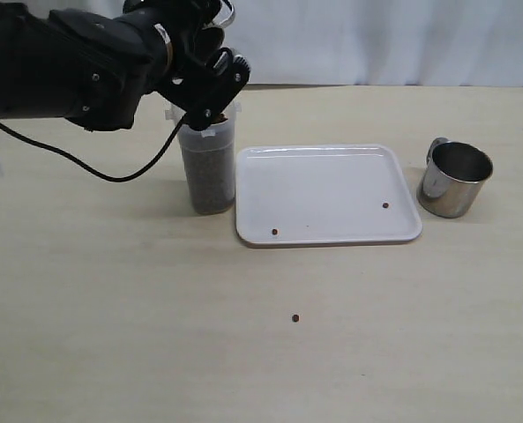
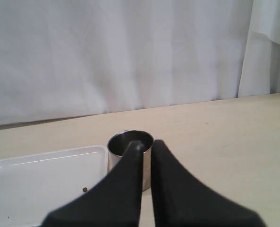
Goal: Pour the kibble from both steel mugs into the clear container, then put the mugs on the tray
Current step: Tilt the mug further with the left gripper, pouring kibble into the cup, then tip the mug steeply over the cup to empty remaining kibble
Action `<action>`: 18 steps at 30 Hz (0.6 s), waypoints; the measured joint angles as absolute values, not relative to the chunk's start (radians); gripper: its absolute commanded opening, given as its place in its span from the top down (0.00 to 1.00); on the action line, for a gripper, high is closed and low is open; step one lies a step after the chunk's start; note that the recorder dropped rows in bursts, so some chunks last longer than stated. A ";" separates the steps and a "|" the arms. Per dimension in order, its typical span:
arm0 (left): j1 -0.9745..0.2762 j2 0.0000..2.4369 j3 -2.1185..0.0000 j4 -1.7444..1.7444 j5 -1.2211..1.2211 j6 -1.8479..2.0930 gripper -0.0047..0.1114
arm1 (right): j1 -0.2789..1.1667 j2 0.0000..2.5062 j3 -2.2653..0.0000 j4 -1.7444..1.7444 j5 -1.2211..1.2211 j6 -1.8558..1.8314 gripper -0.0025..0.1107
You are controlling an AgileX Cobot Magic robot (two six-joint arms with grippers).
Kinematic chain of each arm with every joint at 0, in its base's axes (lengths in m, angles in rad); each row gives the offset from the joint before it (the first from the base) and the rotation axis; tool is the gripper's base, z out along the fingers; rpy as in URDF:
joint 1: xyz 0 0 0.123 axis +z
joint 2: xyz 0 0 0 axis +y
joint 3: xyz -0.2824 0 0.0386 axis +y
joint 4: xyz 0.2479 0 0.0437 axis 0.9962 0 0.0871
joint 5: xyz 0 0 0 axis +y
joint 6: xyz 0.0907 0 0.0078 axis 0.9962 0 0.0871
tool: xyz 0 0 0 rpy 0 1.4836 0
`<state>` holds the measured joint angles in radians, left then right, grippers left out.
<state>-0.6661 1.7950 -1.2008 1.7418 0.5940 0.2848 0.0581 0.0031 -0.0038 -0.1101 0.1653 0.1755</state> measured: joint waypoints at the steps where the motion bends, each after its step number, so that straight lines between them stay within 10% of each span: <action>1: -0.666 1.795 -1.201 1.742 0.597 0.285 0.96 | 0.058 0.003 -0.004 -0.110 0.165 0.176 0.93; 18: -0.732 1.865 -1.203 1.742 0.700 0.289 0.96 | 0.058 0.003 -0.004 -0.110 0.165 0.176 0.93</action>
<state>-0.7319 1.8647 -1.2026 1.7418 0.6995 0.2893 0.0581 0.0031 -0.0038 -0.1101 0.1653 0.1755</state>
